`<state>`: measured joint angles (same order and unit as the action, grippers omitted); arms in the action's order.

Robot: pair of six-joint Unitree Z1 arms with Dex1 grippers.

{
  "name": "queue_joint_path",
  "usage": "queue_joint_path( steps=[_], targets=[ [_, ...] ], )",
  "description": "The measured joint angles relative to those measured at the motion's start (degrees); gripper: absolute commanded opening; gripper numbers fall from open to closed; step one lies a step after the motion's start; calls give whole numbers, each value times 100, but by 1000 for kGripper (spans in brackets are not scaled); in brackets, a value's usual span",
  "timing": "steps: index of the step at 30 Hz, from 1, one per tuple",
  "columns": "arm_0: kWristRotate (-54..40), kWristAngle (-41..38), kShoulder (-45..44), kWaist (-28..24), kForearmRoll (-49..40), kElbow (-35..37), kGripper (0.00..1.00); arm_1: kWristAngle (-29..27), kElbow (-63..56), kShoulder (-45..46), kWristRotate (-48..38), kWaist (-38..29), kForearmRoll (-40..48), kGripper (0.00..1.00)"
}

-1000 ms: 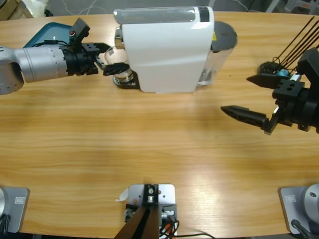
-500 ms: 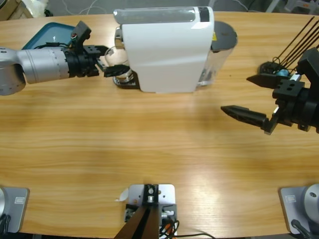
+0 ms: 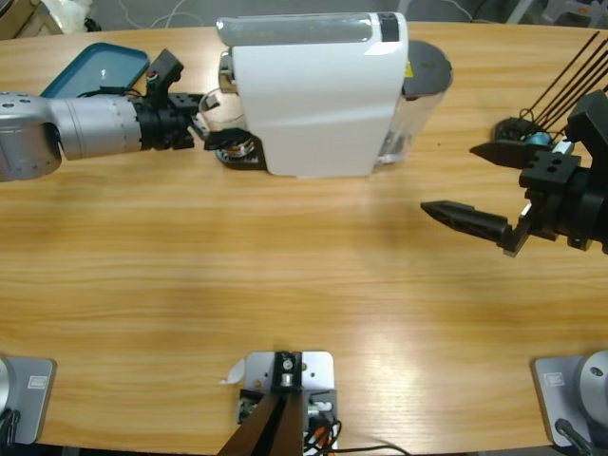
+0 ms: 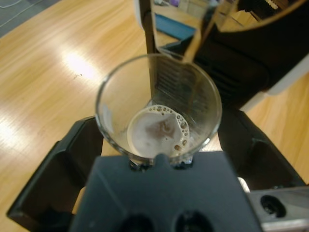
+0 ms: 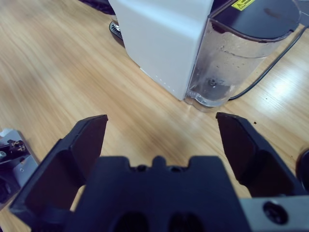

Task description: Pour coffee

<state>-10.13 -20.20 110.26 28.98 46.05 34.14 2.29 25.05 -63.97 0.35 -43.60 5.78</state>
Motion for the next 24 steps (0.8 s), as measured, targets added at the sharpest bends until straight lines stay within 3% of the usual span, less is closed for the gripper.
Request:
queue_joint_path(
  steps=[4, 8, 13, 16, 24],
  targets=[
    [0, -69, 2, -50, 0, 73, 842, 0, 0, -35, 0, 0, 0, 1000],
    [0, -142, 49, -65, 0, 129, 697, 0, 0, -81, 0, 0, 0, 1000],
    [0, -228, 106, -66, 0, 170, 673, 0, 0, -136, 0, 1, 1, 1000],
    [0, -244, 107, -68, 0, 185, 537, 0, 0, -144, 0, 1, 1, 1000],
    [0, -297, 107, -80, -1, 185, 536, 0, 0, -144, 0, 1, 1, 1000]
  ],
)
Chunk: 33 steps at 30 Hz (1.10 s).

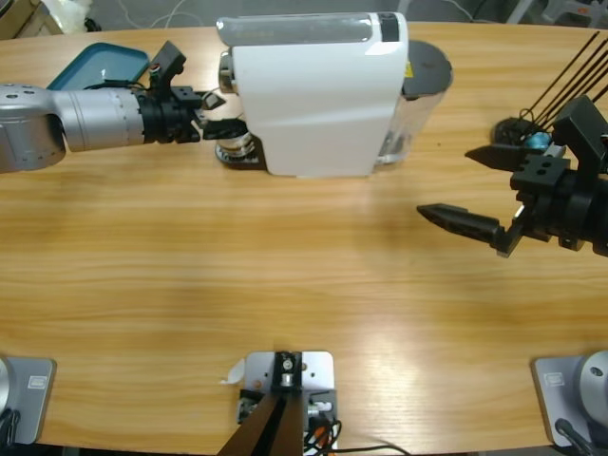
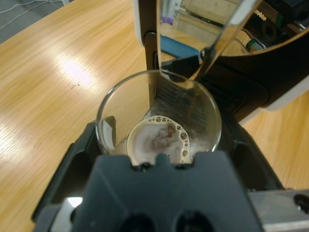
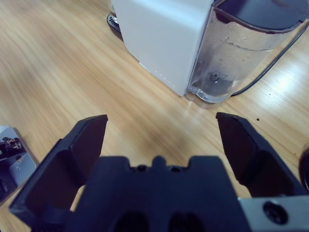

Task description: Pour coffee

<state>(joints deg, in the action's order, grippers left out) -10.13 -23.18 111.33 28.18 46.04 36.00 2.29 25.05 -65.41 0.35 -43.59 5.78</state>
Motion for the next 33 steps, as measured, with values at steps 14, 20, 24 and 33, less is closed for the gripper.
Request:
queue_joint_path(
  steps=[14, 20, 24, 33],
  targets=[
    [-1, 207, -376, -196, 0, -520, 536, 0, 0, 0, 0, 0, 0, 1000],
    [-1, 423, -700, -608, -19, -681, 536, 0, 0, 0, 0, 0, 0, 1000],
    [-1, 675, -1038, -942, -27, -684, 536, 0, 0, 0, 0, 0, 0, 1000],
    [142, 1027, -1221, -2057, -28, -518, 536, 0, 0, 0, 0, 0, 0, 1000]
  ],
)
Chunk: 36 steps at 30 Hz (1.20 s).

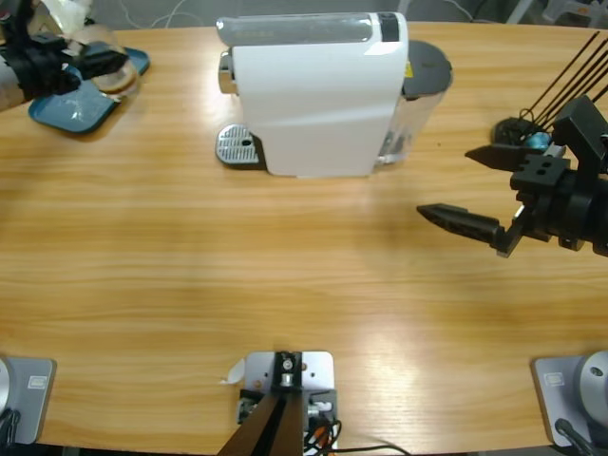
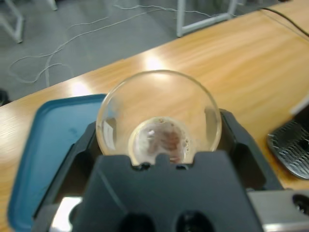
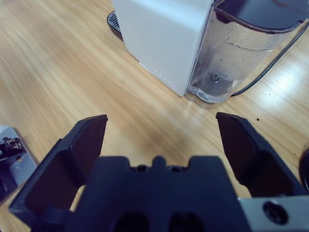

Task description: Pour coffee

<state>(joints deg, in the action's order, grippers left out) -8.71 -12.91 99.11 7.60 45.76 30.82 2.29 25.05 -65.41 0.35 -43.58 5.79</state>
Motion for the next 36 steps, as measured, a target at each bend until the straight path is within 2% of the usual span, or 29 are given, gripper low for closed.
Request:
queue_joint_path(
  steps=[10, 19, 22, 23, 25, 29, 36],
  targets=[
    [276, 22, 567, -1198, 1, 183, 536, 0, 0, 0, 0, 0, 0, 1000],
    [314, 35, 1034, -1493, 13, 441, 542, 0, 0, 0, 0, 0, 0, 1000],
    [316, 34, 1176, -1493, 17, 533, 714, 0, 0, 0, 0, 0, 0, 1000],
    [317, 34, 1238, -1493, 17, 560, 822, 0, 0, 0, 1, 0, 0, 1000],
    [330, 34, 1336, -1493, 5, 628, 907, 0, 0, 0, 1, 0, 0, 1000],
    [441, 34, 1370, -1532, -265, 789, 992, 0, 0, 0, 1, 0, 0, 1000],
    [541, 34, 1360, -1514, -1052, 900, 996, 0, 0, 0, 1, 0, 0, 1000]
  ],
)
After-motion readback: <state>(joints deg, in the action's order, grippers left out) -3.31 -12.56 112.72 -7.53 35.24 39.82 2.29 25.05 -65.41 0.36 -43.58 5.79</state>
